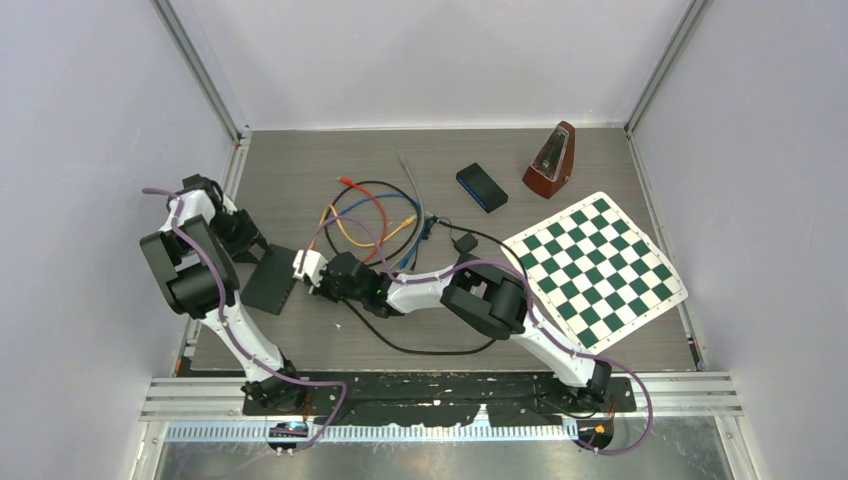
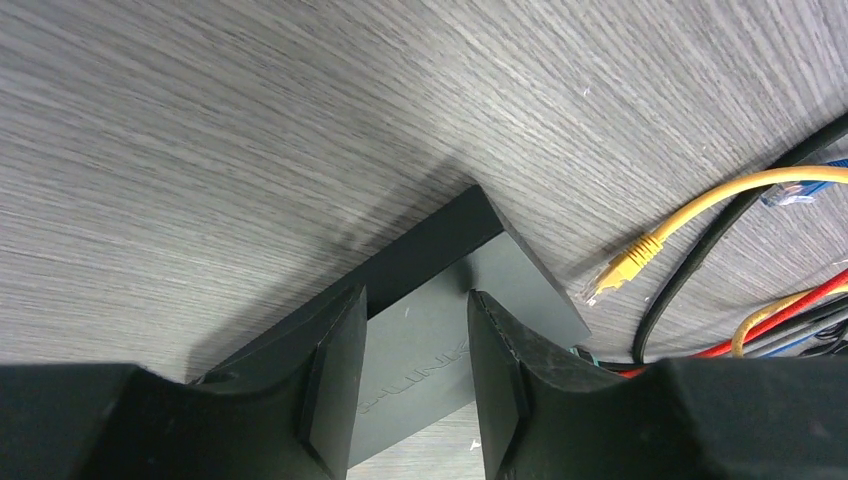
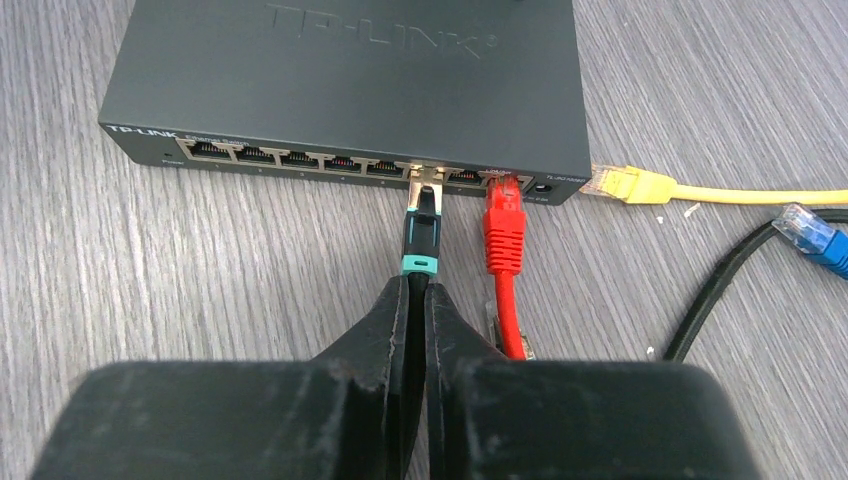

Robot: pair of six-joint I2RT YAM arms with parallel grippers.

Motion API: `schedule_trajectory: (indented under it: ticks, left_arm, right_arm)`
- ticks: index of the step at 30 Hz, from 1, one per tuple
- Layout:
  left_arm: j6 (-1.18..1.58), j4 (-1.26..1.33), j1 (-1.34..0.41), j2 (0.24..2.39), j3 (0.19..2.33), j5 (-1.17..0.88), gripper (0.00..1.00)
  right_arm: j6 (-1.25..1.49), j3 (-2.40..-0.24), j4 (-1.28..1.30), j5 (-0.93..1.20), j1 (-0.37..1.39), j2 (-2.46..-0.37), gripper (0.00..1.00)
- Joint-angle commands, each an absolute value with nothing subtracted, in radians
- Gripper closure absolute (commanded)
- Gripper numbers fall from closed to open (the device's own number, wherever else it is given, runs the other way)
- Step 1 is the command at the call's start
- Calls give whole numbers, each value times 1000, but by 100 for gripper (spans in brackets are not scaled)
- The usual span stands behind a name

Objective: Insert the plug into the switch port
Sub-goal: Insert the connector into the switch port.

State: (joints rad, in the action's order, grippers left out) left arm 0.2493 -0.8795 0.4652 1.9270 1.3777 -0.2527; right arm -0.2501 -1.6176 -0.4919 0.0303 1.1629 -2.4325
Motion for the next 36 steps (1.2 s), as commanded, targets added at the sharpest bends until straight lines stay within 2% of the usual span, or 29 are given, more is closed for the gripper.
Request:
schedule_trajectory:
  ticks: [1,17,23,27,36]
  left_arm:
    - [259,-959,442,1922,1355,-371,57]
    - [311,-938,435,1872,1232,-494,65]
    - [322,-914,434,1866,1169,-616,69]
    - [328,-906,433,1835,1124,-637,69]
    - [388,-875,448,1802,1067,-607,72]
  right_arm:
    - [-228,-1666,-477,15,1162,-2419,95]
    - [-116,-1794,-427,-133,1178,-2480,95]
    - [-126,-1798,-454,-138,1175,-2486,95]
    - [-136,-1761,-533,-124,1167,-2487,95]
    - [-125,-1848,-545,-130,1165,-2522,95]
